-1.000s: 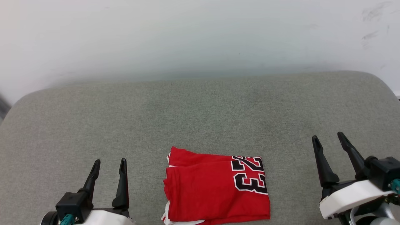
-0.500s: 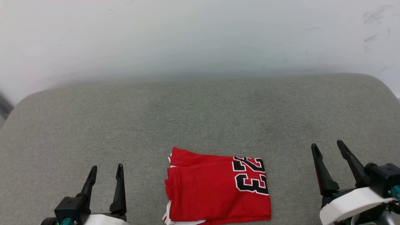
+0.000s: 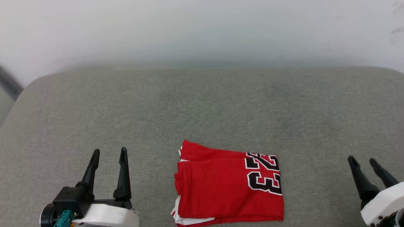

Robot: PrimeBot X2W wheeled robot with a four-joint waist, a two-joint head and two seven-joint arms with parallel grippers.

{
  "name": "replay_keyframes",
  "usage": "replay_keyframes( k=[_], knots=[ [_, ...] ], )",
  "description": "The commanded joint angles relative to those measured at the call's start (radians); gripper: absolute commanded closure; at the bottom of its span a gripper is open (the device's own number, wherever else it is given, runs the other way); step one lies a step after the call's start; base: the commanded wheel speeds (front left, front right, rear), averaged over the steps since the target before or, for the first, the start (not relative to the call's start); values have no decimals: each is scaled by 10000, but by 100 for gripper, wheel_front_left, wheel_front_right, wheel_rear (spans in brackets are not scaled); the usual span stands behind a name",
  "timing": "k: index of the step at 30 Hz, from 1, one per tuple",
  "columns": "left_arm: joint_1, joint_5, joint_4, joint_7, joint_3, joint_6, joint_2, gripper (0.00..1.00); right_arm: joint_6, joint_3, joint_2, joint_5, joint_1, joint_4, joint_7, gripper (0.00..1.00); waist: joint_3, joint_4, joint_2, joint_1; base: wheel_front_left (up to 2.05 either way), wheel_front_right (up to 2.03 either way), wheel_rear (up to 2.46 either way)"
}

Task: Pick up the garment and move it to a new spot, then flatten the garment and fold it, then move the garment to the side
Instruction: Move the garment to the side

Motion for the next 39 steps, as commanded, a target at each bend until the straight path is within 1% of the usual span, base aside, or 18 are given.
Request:
replay_keyframes(
  k=[1,3,5,6,10,12,15,22,23,24,25,26,30,33,37,39],
  knots=[
    [-177,115,-94,-40,64,-90,-91,0,-1,147,-269,534,-174,241,494,0,312,277,0,0,0,0,0],
    [-308,190,-180,-41,112,-179,-213,0,-1,396,-627,1142,-244,541,1238,0,521,441,0,0,0,0,0],
    [-456,236,-280,-39,193,-277,-367,0,-1,597,-838,1714,-368,804,1883,0,746,598,0,0,0,0,0],
    [-515,304,-324,-39,223,-347,-411,0,-1,749,-874,1963,-428,891,2162,0,863,668,0,0,0,0,0],
    [-748,467,-351,-32,332,-614,-642,0,-1,1369,-687,2788,-752,1265,3135,0,1342,886,0,0,0,0,0],
    [-872,535,-310,-32,406,-719,-730,0,-1,1658,-652,3064,-978,1481,3387,0,1554,963,0,0,0,0,0],
    [-1081,653,-238,-33,467,-922,-884,0,-1,2091,-552,3490,-1268,1872,3446,0,1862,1107,0,0,0,0,0],
    [-1332,914,-56,-33,737,-1270,-1167,0,-14,2985,-494,3923,-1799,2950,3666,0,2259,1217,0,0,0,0,0],
    [-1341,954,-21,-33,782,-1305,-1201,0,-19,3085,-450,4031,-1859,3093,3711,4,2263,1210,0,0,0,0,0],
    [-1353,991,8,-33,826,-1331,-1234,0,-22,3180,-381,4124,-1929,3193,3739,53,2268,1198,0,0,0,0,0],
    [-1358,1021,42,-33,860,-1372,-1272,0,-22,3305,-390,4160,-1989,3257,3807,74,2259,1188,0,0,0,0,0],
    [-1351,1061,76,-33,898,-1399,-1308,0,-19,3412,-414,4200,-2056,3276,3805,100,2236,1169,0,0,0,0,0],
    [-1236,1203,214,-33,1049,-1502,-1405,0,-8,3639,-670,4196,-2340,3224,3634,100,1955,1030,0,0,0,0,0],
    [-1075,1361,288,-33,1111,-1580,-1405,0,-7,3798,-920,3935,-2501,3183,3411,100,1613,837,0,0,0,0,0],
    [-884,1569,306,-33,1090,-1742,-1221,0,-7,3867,-1306,2841,-2672,3409,3266,100,1219,411,0,0,0,0,0],
    [-786,1643,296,-33,1101,-1743,-1107,0,-7,3857,-1449,2244,-2776,3489,3265,100,1102,110,0,0,0,0,0]
  ],
)
